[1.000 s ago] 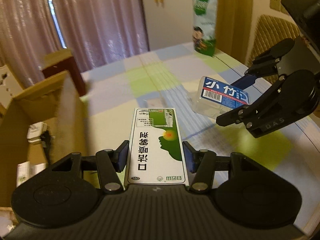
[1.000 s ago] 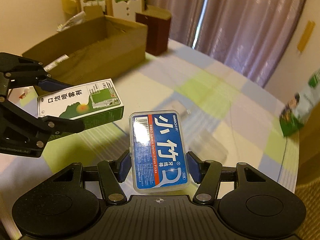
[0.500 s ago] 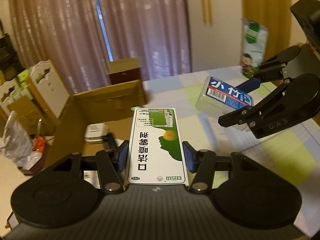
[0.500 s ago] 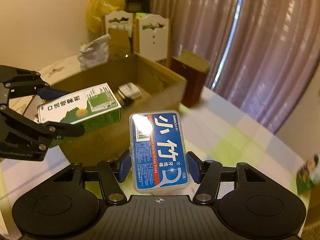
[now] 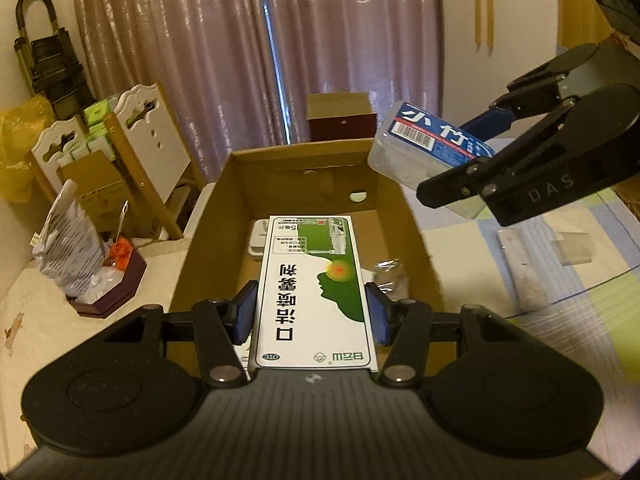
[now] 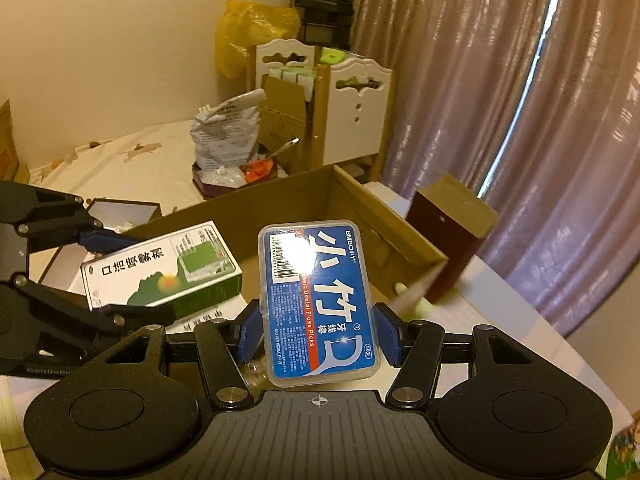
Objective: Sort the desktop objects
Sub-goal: 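Lift the medicine box and toothpick case and carry them over the cardboard box, then open the left tool to drop the medicine box while the right tool drops the toothpick case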
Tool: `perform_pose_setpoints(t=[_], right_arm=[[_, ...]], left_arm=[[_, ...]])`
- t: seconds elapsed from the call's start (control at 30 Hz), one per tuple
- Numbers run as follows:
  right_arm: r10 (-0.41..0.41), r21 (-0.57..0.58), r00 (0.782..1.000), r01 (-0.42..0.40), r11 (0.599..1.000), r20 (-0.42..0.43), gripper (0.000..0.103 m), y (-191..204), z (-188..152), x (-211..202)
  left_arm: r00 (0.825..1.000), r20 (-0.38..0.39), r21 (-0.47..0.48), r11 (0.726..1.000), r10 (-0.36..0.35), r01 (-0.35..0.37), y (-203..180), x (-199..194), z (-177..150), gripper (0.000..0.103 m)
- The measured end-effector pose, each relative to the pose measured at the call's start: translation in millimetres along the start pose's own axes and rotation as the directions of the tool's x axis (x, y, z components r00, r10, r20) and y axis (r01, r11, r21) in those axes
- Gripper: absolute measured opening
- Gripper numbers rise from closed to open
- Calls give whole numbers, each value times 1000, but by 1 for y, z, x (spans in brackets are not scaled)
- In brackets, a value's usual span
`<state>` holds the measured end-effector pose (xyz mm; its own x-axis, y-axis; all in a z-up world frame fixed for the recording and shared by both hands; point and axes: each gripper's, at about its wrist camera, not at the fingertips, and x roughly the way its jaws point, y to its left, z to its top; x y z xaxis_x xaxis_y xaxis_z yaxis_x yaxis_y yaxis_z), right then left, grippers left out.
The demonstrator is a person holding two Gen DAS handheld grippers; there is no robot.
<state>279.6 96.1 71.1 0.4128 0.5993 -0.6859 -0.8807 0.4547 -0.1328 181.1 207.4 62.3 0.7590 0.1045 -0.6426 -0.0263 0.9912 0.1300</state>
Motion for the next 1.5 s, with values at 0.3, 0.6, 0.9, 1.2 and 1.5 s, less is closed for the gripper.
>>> perform_pose_setpoints(t=[0.3, 0.6, 0.9, 1.2, 1.5], right_arm=[[20, -9, 1000, -21, 1000, -24, 58, 8, 13, 31], [11, 2, 999, -11, 1000, -51, 58, 3, 16, 53], [4, 17, 997, -3, 1000, -80, 58, -2, 15, 71], [13, 28, 995, -11, 1000, -102, 58, -5, 14, 87], [23, 31, 994, -20, 999, -111, 58, -2, 14, 97]], left_arm=[[1000, -19, -16, 1000, 6, -6, 22, 15, -3, 50], [999, -52, -17, 1000, -13, 12, 31, 40, -6, 50], [996, -81, -17, 999, -35, 34, 33, 64, -10, 50], [993, -108, -18, 998, -55, 54, 36, 85, -13, 50], [991, -116, -18, 998, -60, 58, 37, 91, -14, 51]])
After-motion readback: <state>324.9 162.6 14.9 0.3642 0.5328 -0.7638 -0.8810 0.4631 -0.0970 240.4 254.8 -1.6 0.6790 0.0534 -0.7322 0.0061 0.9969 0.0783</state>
